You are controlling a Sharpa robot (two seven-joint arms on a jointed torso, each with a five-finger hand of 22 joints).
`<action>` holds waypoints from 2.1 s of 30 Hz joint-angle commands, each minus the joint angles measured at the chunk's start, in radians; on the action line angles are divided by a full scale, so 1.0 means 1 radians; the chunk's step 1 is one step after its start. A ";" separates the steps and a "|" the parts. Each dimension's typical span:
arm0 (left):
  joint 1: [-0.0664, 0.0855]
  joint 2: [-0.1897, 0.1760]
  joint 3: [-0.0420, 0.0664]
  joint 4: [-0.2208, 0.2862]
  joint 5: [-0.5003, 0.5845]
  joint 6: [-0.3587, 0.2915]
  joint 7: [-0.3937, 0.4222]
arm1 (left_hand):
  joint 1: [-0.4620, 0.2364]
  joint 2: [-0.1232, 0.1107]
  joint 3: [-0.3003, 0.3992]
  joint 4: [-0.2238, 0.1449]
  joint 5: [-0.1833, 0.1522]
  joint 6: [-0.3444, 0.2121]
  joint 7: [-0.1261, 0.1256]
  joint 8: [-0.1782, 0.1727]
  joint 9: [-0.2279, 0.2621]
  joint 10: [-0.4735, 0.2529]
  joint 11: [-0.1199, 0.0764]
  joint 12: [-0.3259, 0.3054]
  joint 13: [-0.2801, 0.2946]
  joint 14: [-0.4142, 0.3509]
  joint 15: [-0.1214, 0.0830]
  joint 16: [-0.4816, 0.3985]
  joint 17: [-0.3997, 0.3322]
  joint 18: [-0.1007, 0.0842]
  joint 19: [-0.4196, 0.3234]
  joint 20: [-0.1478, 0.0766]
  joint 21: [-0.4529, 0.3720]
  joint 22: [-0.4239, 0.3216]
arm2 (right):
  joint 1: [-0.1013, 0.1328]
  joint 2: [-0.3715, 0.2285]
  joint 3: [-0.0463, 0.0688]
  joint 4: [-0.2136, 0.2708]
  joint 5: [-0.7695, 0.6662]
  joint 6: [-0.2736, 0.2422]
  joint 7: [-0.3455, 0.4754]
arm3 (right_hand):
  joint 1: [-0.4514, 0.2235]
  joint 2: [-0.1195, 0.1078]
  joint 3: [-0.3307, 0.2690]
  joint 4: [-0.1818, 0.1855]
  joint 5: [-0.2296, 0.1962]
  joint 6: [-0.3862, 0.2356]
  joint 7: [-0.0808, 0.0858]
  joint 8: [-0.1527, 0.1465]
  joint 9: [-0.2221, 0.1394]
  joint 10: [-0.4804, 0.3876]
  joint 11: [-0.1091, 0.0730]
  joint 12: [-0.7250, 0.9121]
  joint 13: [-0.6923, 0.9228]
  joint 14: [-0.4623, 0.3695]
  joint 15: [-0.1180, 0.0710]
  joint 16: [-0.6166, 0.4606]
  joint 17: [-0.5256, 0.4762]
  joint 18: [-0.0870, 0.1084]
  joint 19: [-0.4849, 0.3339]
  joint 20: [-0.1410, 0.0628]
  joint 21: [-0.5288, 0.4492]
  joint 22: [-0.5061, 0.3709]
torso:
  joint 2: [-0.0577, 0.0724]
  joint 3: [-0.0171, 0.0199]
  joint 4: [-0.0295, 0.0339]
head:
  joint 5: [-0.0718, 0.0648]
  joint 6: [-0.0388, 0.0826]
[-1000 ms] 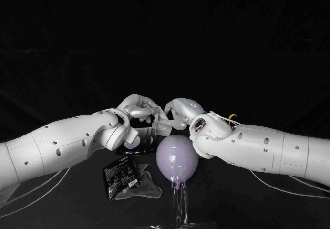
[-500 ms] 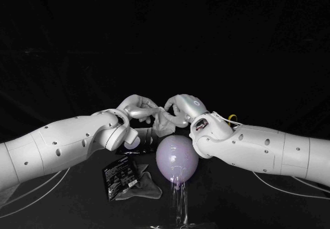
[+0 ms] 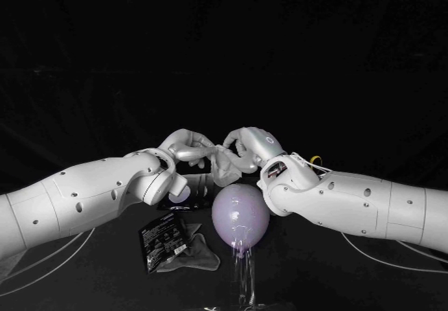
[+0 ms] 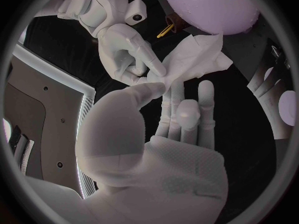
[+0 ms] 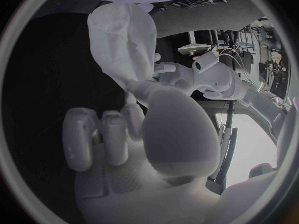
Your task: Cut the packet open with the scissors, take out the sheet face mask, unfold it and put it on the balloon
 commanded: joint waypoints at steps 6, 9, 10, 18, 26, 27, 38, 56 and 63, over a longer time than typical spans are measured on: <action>0.001 0.001 0.001 -0.001 -0.019 0.000 0.024 | 0.050 0.046 -0.095 0.007 -0.023 -0.046 0.017 -0.017 0.180 -0.044 0.022 -0.043 -0.022 -0.022 0.016 -0.001 -0.020 0.014 -0.006 0.010 -0.024 -0.014 | 0.005 -0.011 0.005 0.010 0.235 -0.044 0.176 | -0.041 0.023 0.041 -0.043 -0.012 0.020 -0.006 0.024 0.021 0.019 -0.003 0.016 0.063 0.104 -0.007 0.008 0.259 -0.013 0.070 -0.010 0.015 0.242 | 0.000 -0.0004 0.0008 | 0.000 0.000; 0.001 0.001 0.001 -0.001 -0.032 -0.008 0.031 | 0.060 0.048 -0.128 0.010 -0.029 -0.067 0.032 -0.043 0.167 -0.080 0.037 -0.071 -0.034 -0.038 0.029 -0.006 -0.043 0.013 -0.011 0.015 -0.034 -0.019 | 0.009 -0.014 0.007 0.011 0.279 -0.041 0.180 | -0.051 0.023 0.045 -0.053 -0.012 0.021 -0.006 0.025 0.022 0.021 -0.004 0.018 0.065 0.104 -0.007 0.008 0.259 -0.012 0.069 -0.010 0.015 0.242 | 0.000 -0.0007 0.0001 | 0.000 0.000; 0.001 0.001 0.001 -0.001 -0.038 -0.012 0.033 | 0.057 0.039 -0.146 0.015 -0.034 -0.081 0.040 -0.065 0.154 -0.092 0.045 -0.080 -0.039 -0.056 0.037 -0.014 -0.073 0.012 -0.016 0.018 -0.042 -0.023 | 0.010 -0.014 0.007 0.011 0.294 -0.040 0.180 | -0.058 0.023 0.048 -0.059 -0.012 0.021 -0.006 0.027 0.023 0.022 -0.004 0.018 0.067 0.104 -0.007 0.007 0.258 -0.013 0.070 -0.011 0.016 0.242 | 0.000 -0.0009 -0.0001 | -0.001 0.001; 0.001 0.002 0.001 0.001 -0.090 -0.036 0.040 | 0.046 -0.031 -0.250 0.044 -0.067 -0.122 0.081 -0.158 0.090 -0.150 0.085 -0.121 -0.064 -0.179 0.075 -0.065 -0.250 0.010 -0.038 0.048 -0.100 -0.055 | 0.014 -0.014 0.009 0.011 0.385 -0.031 0.170 | -0.073 0.025 0.053 -0.073 -0.012 0.023 -0.008 0.030 0.025 0.027 -0.005 0.023 0.073 0.103 -0.008 0.005 0.256 -0.012 0.068 -0.011 0.014 0.241 | 0.000 0.0002 0.0004 | 0.000 0.000; 0.001 0.010 0.000 -0.003 -0.121 -0.052 0.029 | 0.060 -0.048 -0.347 0.077 -0.187 -0.146 0.098 -0.180 0.068 -0.190 0.107 -0.119 -0.073 -0.237 0.094 -0.071 -0.304 0.013 -0.045 0.071 -0.143 -0.080 | 0.018 -0.012 0.011 0.008 0.424 -0.030 0.151 | -0.077 0.026 0.055 -0.076 -0.012 0.023 -0.008 0.031 0.025 0.028 -0.005 0.024 0.075 0.103 -0.008 0.005 0.255 -0.012 0.069 -0.011 0.014 0.241 | 0.000 -0.0004 -0.0006 | -0.001 0.000; 0.000 0.011 0.000 -0.004 -0.124 -0.053 0.026 | 0.063 -0.048 -0.353 0.079 -0.191 -0.146 0.099 -0.180 0.067 -0.191 0.107 -0.117 -0.073 -0.238 0.095 -0.070 -0.304 0.013 -0.044 0.072 -0.145 -0.081 | 0.018 -0.011 0.011 0.008 0.426 -0.031 0.149 | -0.077 0.026 0.055 -0.076 -0.012 0.023 -0.008 0.031 0.025 0.028 -0.005 0.024 0.075 0.103 -0.008 0.005 0.255 -0.012 0.069 -0.011 0.014 0.241 | 0.000 -0.0005 -0.0006 | -0.001 0.000; -0.008 0.023 -0.004 -0.024 -0.163 -0.065 -0.019 | 0.102 -0.038 -0.396 0.091 -0.228 -0.140 0.098 -0.171 0.063 -0.204 0.106 -0.102 -0.074 -0.242 0.096 -0.057 -0.309 0.014 -0.037 0.076 -0.154 -0.087 | 0.020 -0.014 0.013 0.016 0.433 -0.042 0.143 | -0.084 0.028 0.058 -0.084 -0.012 0.023 -0.009 0.033 0.026 0.030 -0.006 0.027 0.078 0.103 -0.009 0.005 0.255 -0.012 0.069 -0.012 0.015 0.241 | 0.001 0.0004 -0.0005 | -0.003 -0.003; -0.046 0.011 -0.008 -0.005 -0.247 -0.067 -0.059 | 0.276 0.055 -0.812 0.237 -0.292 -0.262 0.105 0.067 0.140 -0.363 0.112 0.198 0.053 -0.223 0.103 0.025 -0.262 0.014 -0.020 0.079 -0.165 -0.090 | 0.020 -0.003 0.016 0.004 0.434 -0.059 0.124 | -0.091 0.031 0.064 -0.095 -0.012 0.024 -0.010 0.034 0.027 0.033 -0.007 0.029 0.082 0.103 -0.011 0.005 0.255 -0.013 0.069 -0.012 0.016 0.242 | 0.000 -0.0008 0.0005 | -0.007 -0.007; -0.061 0.014 -0.008 -0.001 -0.251 -0.075 -0.048 | 0.317 0.075 -0.865 0.275 -0.291 -0.248 0.089 0.133 0.151 -0.360 0.099 0.271 0.073 -0.193 0.091 0.045 -0.224 0.015 -0.016 0.075 -0.160 -0.086 | 0.020 -0.003 0.016 0.004 0.434 -0.056 0.119 | -0.093 0.032 0.067 -0.099 -0.012 0.024 -0.010 0.035 0.027 0.033 -0.007 0.029 0.082 0.103 -0.011 0.005 0.255 -0.013 0.069 -0.013 0.017 0.242 | 0.001 -0.0007 0.0004 | -0.005 -0.008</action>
